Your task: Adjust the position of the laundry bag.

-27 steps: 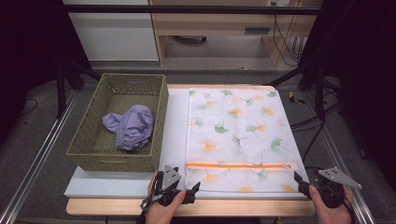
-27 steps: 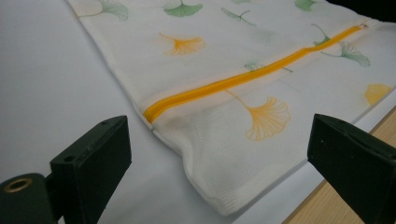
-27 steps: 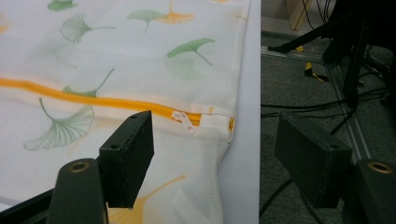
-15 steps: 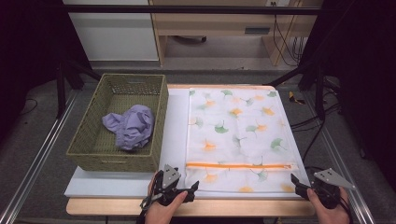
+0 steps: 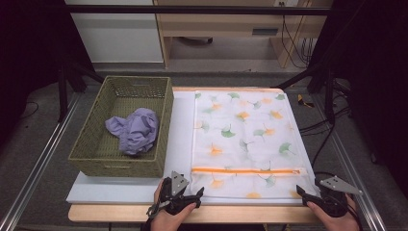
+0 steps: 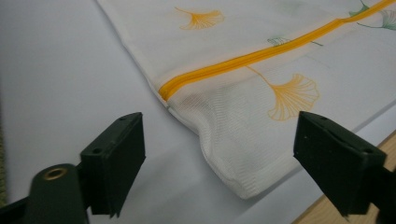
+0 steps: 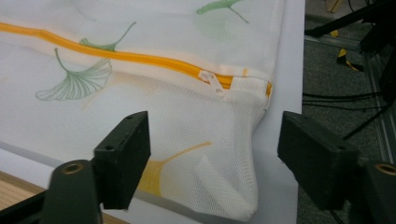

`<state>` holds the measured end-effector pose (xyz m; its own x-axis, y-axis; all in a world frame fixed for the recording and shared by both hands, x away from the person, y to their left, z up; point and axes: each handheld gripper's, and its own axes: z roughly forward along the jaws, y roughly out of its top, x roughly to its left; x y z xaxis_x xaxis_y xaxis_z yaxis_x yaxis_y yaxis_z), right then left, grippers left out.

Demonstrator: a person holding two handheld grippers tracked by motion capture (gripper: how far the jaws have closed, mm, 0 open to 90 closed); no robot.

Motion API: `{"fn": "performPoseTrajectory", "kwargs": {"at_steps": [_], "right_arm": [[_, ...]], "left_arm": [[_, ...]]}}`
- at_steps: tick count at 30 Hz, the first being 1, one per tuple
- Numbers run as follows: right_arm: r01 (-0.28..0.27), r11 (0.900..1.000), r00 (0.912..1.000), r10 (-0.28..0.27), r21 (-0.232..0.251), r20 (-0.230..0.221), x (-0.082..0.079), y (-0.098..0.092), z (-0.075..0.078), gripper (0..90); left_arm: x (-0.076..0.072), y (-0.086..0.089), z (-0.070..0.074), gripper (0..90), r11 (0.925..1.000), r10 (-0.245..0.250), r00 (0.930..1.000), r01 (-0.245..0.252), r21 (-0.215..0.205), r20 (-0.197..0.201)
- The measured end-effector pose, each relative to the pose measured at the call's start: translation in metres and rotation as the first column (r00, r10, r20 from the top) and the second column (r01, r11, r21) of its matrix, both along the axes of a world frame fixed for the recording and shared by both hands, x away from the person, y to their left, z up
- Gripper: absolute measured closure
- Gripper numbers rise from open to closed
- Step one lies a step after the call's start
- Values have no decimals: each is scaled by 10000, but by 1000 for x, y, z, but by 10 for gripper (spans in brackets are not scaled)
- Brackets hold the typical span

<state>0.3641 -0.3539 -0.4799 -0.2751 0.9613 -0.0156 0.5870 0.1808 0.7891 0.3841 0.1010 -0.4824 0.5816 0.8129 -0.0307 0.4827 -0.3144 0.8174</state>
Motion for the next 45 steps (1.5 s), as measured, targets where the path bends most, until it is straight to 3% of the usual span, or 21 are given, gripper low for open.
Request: {"fn": "performPoseTrajectory", "kwargs": {"at_steps": [5, 7, 9, 14, 17, 21, 25, 26, 32, 36, 39, 45], "right_arm": [[18, 10000, 9998, -17, 60, -174, 2, 0, -3, 356], [70, 10000, 9995, -69, 33, -303, 3, 0, -3, 365], [63, 10000, 10000, -63, 0, -10, 4, -1, 0, 375], [-35, 9999, 9995, 30, -152, -301, 6, 3, -2, 414], [-69, 9998, 9988, 60, -176, -491, 7, 4, -3, 490], [-109, 9997, 9989, 100, -200, -461, 7, 6, -3, 670], [-179, 9979, 9992, 157, -630, -356, 10, 8, -3, 877], [-193, 9975, 9991, 167, -677, -387, 10, 9, -3, 885], [-271, 9957, 9992, 245, -881, -305, 16, 19, 0, 893], [-422, 9941, 9989, 400, -995, -242, 18, 26, 2, 894], [-621, 9928, 9978, 641, -1024, 161, 18, 30, 5, 894], [-967, 9888, 9953, 971, -1136, -13, 21, 37, 3, 895]], "left_arm": [[-1, -4, 0, 267, 9996, -295, 9996, 295, 52, -51], [0, -7, -3, 275, 9987, -427, 9988, 433, 265, -231], [0, -8, -5, 271, 9972, -598, 9975, 613, 425, -365], [4, -10, -8, 343, 9977, -645, 9966, 654, 170, -516], [5, -11, -7, 454, 9969, -687, 9967, 702, 346, -436], [9, -6, -8, 676, 9976, -642, 9974, 650, 248, -331], [16, 4, -6, 836, 9980, -624, 9973, 627, 81, -379], [16, 5, -5, 858, 9978, -658, 9969, 659, 12, -419], [7, 11, 0, 875, 9990, -428, 9990, 430, 128, -129], [4, 16, 4, 875, 9996, -287, 9996, 287, -11, -42], [-1, 22, 6, 877, 9998, -182, 9998, 182, -63, -68], [-4, 27, 8, 877, 9999, 73, 10000, -74, 131, 53]]}}
